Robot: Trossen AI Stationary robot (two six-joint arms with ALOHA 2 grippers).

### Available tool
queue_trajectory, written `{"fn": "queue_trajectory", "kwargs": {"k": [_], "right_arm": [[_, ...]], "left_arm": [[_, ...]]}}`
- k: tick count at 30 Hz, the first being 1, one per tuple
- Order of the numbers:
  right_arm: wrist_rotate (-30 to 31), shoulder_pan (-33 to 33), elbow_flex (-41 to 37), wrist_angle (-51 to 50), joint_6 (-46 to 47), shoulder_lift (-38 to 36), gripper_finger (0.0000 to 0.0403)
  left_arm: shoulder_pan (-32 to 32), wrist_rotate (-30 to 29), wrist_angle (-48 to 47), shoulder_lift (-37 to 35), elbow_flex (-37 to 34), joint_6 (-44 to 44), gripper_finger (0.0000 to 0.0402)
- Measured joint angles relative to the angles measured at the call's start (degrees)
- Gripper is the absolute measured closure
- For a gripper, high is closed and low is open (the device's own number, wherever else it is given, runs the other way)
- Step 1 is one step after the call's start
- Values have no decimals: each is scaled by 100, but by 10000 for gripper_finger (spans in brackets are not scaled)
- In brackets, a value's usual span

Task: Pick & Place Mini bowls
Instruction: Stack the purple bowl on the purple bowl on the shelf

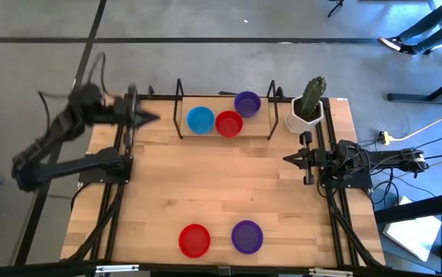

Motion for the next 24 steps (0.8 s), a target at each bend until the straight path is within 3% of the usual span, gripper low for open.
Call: {"fn": "queue_trajectory", "kwargs": {"k": [5,8,11,21,24], "right_arm": [[4,2,0,20,-5,-2,399],[4,0,0,20,-4,-2,399],[5,1,0,18,2,-2,399],[50,2,0,-18,18,-1,399],[50,1,0,-57,23,-1,399]], "left_arm": [[24,303,1177,-1459,-1977,81,398],[21,820,2409,-1945,-2782,-598,400],[10,1198,3523,-2130,-3278,-1231,399],[-85,1066,4897,-2189,-4609,-1749,400],[-94,1367,5273,-2199,-4874,-1753,399]]}}
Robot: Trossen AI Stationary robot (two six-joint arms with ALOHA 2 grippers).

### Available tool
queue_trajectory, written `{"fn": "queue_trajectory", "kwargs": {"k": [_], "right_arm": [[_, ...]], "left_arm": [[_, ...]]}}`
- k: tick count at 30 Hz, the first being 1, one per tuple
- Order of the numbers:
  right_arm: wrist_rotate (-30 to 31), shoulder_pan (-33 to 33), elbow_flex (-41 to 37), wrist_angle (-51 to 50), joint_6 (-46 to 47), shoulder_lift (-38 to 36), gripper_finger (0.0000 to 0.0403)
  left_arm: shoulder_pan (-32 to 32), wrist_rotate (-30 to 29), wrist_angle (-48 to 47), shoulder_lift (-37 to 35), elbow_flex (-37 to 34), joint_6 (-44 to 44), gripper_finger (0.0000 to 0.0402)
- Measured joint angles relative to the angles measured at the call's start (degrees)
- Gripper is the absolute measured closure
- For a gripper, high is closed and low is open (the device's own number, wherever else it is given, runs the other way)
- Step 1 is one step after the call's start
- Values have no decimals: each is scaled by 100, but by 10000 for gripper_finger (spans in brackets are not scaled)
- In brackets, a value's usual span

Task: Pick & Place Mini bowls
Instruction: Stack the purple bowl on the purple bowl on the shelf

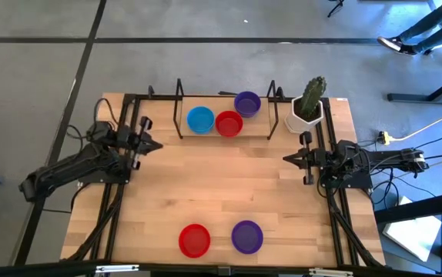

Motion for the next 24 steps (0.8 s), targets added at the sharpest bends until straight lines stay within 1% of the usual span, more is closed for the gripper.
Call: {"fn": "queue_trajectory", "kwargs": {"k": [3,7,9,12,15,20,24], "right_arm": [[2,1,0,-7,-29,1,399],[3,0,0,-4,-33,1,399],[4,-1,0,-4,-33,1,399],[4,1,0,-4,-33,1,399],[4,-1,0,-3,-33,0,399],[4,-1,0,-3,-45,1,399],[4,0,0,-4,-77,1,397]], "left_arm": [[-51,193,-32,-12,-225,208,400],[-282,6,-33,-11,-497,253,399],[-452,-202,-28,-13,-623,496,399],[-681,-327,-266,-16,-662,1042,400],[-902,-654,-633,-11,-662,1531,399],[-1142,-1538,-1328,-11,-662,2122,400],[-1207,-1639,-1576,-11,-662,2228,399]]}}
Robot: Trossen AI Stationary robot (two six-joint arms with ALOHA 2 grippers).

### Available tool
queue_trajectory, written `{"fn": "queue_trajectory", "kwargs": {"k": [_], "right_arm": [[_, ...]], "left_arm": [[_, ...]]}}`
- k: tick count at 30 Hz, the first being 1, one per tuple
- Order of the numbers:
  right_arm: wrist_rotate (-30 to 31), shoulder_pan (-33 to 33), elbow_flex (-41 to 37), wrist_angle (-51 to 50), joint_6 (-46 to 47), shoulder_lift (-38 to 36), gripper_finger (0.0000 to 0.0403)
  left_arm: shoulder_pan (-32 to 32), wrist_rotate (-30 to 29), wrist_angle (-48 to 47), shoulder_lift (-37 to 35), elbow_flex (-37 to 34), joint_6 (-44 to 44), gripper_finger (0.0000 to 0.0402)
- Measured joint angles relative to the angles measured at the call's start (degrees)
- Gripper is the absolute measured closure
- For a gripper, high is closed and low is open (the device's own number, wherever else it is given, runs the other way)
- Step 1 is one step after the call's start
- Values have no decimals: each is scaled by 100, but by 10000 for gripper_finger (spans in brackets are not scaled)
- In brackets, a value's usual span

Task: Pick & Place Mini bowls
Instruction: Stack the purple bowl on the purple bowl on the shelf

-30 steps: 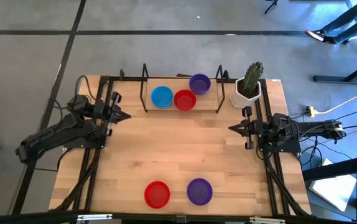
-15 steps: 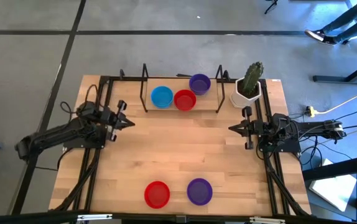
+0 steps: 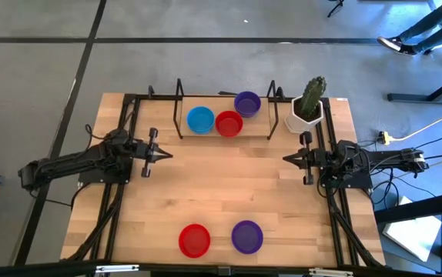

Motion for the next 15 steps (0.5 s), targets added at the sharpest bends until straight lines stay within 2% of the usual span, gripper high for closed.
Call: {"fn": "queue_trajectory", "kwargs": {"k": [6,15], "right_arm": [[0,0,0,2,0,0,389],[0,1,0,2,-2,0,397]], "left_arm": [[-13,3,0,0,0,-6,398],[-11,14,-2,0,0,-101,396]]}}
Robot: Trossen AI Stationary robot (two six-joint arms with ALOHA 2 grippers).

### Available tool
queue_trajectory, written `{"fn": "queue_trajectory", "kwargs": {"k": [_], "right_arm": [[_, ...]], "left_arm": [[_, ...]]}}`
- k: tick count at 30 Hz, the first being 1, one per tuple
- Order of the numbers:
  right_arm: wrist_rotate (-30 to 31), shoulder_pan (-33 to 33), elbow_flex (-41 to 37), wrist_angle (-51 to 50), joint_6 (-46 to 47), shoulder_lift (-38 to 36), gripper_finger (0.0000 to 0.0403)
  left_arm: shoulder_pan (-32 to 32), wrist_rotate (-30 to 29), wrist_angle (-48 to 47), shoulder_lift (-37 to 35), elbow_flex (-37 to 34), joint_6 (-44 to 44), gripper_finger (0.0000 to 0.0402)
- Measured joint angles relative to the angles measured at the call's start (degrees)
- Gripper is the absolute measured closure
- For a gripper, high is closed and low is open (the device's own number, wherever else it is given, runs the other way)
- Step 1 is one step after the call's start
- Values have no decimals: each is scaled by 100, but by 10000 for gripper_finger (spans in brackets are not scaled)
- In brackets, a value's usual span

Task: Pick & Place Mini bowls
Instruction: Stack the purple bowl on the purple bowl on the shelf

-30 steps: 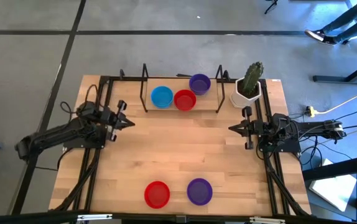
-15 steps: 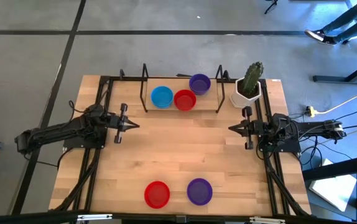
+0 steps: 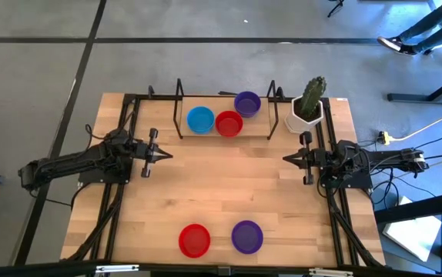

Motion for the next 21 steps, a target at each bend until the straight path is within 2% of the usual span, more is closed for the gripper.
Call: {"fn": "queue_trajectory", "kwargs": {"k": [5,9,11,16,18,21], "right_arm": [[-52,-1,0,276,229,31,388],[-1128,51,30,1122,352,307,385],[-1428,182,200,1289,391,573,385],[-975,784,1084,1050,187,2043,384],[-810,1011,1699,535,63,2731,384],[-596,1302,2880,-817,260,3688,384]], "left_arm": [[0,2,0,0,0,-2,396],[0,2,0,0,0,-2,396],[0,2,0,0,0,-2,396],[0,2,-2,0,0,-4,396],[0,2,-3,0,0,-4,396],[0,3,-17,0,0,-24,396]]}}
